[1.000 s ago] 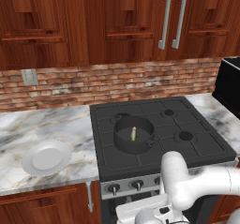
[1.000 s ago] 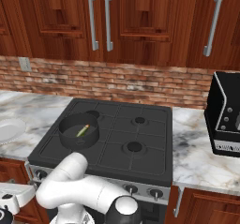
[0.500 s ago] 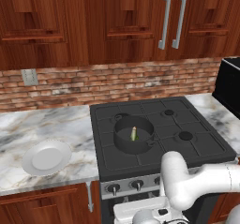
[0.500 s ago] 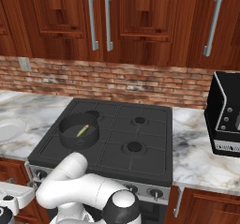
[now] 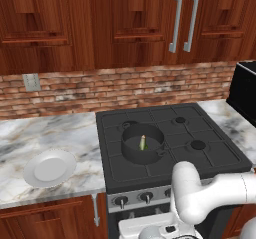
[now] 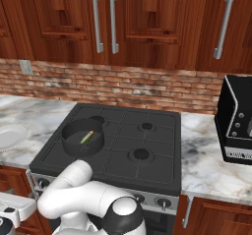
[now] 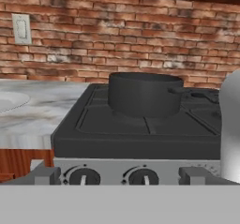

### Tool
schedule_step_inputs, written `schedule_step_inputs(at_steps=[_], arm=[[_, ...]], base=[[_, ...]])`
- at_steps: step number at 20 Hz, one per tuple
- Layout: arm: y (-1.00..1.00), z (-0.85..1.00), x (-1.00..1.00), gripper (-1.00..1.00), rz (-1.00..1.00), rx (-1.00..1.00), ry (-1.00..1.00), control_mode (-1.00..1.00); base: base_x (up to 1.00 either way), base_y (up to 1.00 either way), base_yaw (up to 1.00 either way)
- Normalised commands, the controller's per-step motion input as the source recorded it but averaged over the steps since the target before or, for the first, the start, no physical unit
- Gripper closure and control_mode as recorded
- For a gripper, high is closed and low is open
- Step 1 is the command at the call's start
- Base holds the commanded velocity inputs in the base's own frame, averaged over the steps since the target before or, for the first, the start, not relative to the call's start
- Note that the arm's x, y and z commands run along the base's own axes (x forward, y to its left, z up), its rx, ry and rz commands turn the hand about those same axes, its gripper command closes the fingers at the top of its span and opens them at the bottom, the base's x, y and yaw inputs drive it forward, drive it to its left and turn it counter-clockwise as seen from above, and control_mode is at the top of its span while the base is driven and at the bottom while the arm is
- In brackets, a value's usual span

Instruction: Retrieve the frozen meat and place it in the pot on a burner. Then turn the burner on.

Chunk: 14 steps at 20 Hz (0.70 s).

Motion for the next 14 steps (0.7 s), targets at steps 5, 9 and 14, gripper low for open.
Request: schedule_step_inputs(at_steps=[5, 9, 14], arm=[[0.0, -0.22, 0.19, -1.0, 0.0, 0.0, 0.0, -1.0], [0.0, -0.16, 0.23, -1.0, 0.0, 0.01, 0.0, -1.0], [0.07, -0.14, 0.14, -1.0, 0.0, 0.01, 0.0, -1.0]], base=[[0.0, 0.0, 0.0], [0.0, 0.0, 0.0], [0.0, 0.0, 0.0]])
